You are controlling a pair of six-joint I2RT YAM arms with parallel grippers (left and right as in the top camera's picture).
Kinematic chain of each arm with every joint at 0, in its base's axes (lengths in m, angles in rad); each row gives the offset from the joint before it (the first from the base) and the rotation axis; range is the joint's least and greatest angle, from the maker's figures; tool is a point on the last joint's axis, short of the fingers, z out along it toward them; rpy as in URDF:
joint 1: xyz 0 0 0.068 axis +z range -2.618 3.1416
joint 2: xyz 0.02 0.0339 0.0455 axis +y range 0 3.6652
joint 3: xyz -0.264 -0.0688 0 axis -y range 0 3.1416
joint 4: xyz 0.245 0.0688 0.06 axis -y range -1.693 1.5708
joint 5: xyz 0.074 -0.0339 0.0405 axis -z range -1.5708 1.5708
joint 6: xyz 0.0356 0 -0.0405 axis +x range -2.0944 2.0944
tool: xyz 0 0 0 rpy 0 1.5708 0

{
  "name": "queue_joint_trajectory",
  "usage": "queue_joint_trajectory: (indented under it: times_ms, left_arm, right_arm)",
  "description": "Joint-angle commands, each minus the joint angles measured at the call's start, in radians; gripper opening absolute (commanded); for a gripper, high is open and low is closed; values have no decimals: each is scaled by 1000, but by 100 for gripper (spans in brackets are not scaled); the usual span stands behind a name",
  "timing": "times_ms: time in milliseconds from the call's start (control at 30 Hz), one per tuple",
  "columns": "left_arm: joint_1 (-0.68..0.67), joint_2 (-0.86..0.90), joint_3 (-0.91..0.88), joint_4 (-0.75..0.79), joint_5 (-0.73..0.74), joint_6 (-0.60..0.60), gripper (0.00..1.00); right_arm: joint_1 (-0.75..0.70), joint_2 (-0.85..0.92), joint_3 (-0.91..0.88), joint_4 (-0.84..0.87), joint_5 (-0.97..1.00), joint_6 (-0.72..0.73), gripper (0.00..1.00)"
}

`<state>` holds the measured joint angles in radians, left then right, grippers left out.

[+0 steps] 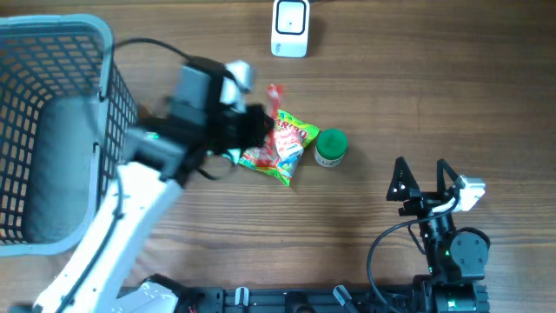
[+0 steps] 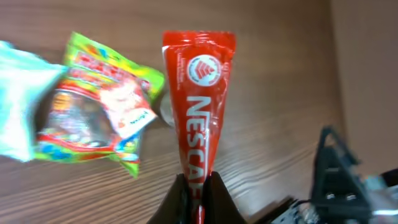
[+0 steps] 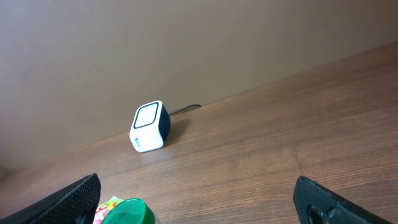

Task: Scan the item barcode
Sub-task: 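Carry the Nescafe stick out and drop it below the Haribo bag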

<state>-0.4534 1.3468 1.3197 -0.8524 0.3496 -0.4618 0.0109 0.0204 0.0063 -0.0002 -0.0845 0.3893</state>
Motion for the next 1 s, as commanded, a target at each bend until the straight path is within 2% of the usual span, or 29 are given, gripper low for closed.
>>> queue_joint_trajectory:
  times_ms: [0, 67, 167, 267, 333, 367, 433, 567, 733, 767, 900, 967]
  left_arm:
    - [-180, 53, -110, 113, -101, -27, 4]
    - [-255, 80, -195, 206, -101, -13, 4]
    - [-331, 127, -335, 288, -101, 109, 4]
    - [-363, 143, -415, 333, -106, 191, 4]
    - [-363, 157, -444, 368, -138, 196, 4]
    - [-363, 168, -446, 379, -164, 196, 27]
    - [-362, 170, -443, 420, -195, 193, 100]
    - [-362, 142, -360, 413, -226, 193, 100]
    - [-322, 72, -128, 306, -582, 194, 100]
    - [-281, 68, -55, 309, -641, 216, 100]
    - [-145, 69, 202, 312, -660, 389, 100]
    - [-53, 69, 368, 293, -727, 467, 100]
  right_arm:
    - [3, -3, -1, 3, 10, 6, 100]
    - [3, -3, -1, 3, 10, 6, 100]
    - [3, -3, -1, 3, 10, 6, 100]
    - [3, -3, -1, 3, 10, 6, 100]
    - [3, -3, -1, 3, 10, 6, 100]
    - [3, -3, -1, 3, 10, 6, 100]
    - [3, -3, -1, 3, 10, 6, 100]
    - [3, -3, -1, 3, 10, 6, 100]
    - [3, -3, -1, 3, 10, 6, 100]
    - [3, -3, -1, 3, 10, 6, 100]
    - [3, -3, -1, 3, 10, 6, 100]
    - [3, -3, -1, 3, 10, 6, 100]
